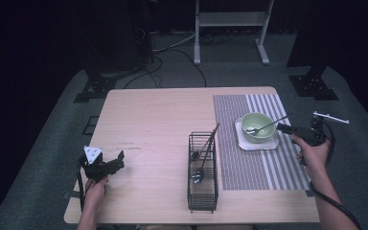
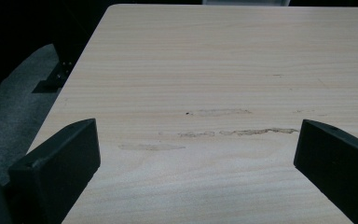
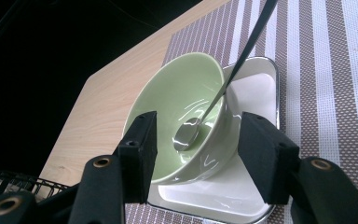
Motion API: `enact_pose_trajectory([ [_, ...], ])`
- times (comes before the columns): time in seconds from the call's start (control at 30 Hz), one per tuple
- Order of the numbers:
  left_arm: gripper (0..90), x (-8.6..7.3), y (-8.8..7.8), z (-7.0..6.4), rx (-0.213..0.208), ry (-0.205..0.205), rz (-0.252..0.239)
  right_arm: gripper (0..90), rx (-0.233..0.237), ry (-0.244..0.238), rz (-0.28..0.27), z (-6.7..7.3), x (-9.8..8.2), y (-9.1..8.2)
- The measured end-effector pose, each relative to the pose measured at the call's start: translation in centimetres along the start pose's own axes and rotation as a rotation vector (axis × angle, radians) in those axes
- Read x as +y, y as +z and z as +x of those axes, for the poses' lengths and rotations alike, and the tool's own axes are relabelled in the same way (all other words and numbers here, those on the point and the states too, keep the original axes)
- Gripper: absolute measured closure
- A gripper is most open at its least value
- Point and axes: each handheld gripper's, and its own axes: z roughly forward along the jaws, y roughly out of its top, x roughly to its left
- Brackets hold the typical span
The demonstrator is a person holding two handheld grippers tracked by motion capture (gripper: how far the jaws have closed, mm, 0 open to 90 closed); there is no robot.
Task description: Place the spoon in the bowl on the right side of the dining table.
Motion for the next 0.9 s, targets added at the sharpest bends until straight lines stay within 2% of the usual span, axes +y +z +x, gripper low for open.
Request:
enact_pose_trajectory([
  [0.6, 0.0, 0.0, 0.0, -0.1, 0.0, 0.007, 0.002, 39.4, 0.007, -0.033, 0.028, 0.2, -1.6, -0.9],
  [0.9, 0.0, 0.0, 0.0, -0.1, 0.001, 0.005, 0.005, 37.4, 0.02, -0.029, 0.032, -0.1, -2.5, -1.4],
])
